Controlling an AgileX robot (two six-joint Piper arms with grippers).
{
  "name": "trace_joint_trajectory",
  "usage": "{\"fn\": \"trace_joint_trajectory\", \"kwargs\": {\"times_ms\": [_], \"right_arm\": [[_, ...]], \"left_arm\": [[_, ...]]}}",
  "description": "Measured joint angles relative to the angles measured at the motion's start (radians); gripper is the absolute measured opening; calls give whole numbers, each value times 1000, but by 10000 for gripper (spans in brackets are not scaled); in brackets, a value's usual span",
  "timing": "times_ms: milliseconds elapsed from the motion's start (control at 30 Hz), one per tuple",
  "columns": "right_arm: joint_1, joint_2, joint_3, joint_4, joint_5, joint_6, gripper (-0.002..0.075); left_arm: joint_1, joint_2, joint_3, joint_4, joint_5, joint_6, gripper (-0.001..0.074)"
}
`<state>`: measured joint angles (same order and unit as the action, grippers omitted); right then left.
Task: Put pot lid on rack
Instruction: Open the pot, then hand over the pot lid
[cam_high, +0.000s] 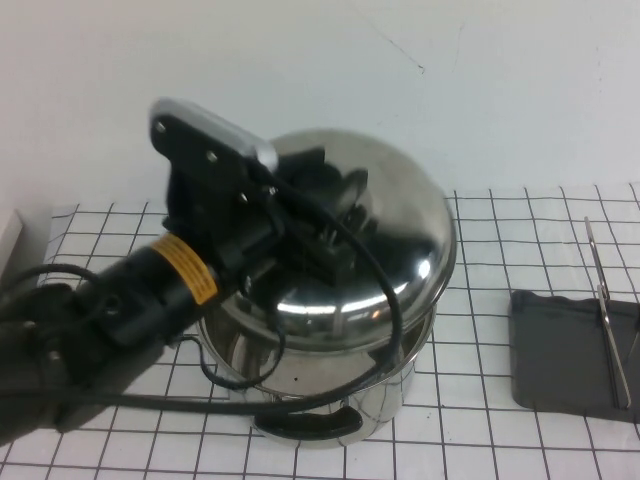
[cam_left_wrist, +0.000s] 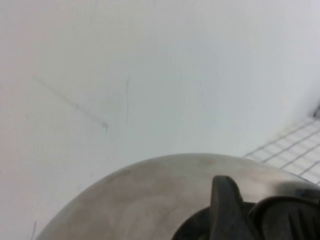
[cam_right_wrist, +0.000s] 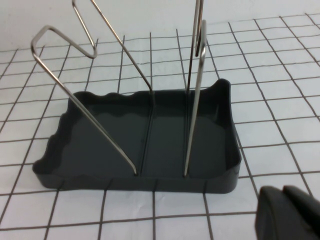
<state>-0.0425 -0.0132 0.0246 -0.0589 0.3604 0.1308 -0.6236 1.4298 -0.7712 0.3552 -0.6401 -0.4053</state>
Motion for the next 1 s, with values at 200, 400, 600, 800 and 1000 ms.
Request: {"fn": "trace_joint_trajectory", "kwargs": {"times_ms": [200,400,600,800,1000], "right_arm": [[0,0,0,0,0,0,-3],[0,0,0,0,0,0,-2],[0,0,0,0,0,0,-3],[0,0,0,0,0,0,-3],[0,0,2,231,-62,85,-2]], "left_arm": [[0,-136,-3,26,-37,-248,315],[0,-147,-3,38,-57,-549,315],[0,-147,-3,60,-75,-571,315],[0,-136,-3,99,-152,-585,315],[0,-120,-3,120,-167,-587,314]]}}
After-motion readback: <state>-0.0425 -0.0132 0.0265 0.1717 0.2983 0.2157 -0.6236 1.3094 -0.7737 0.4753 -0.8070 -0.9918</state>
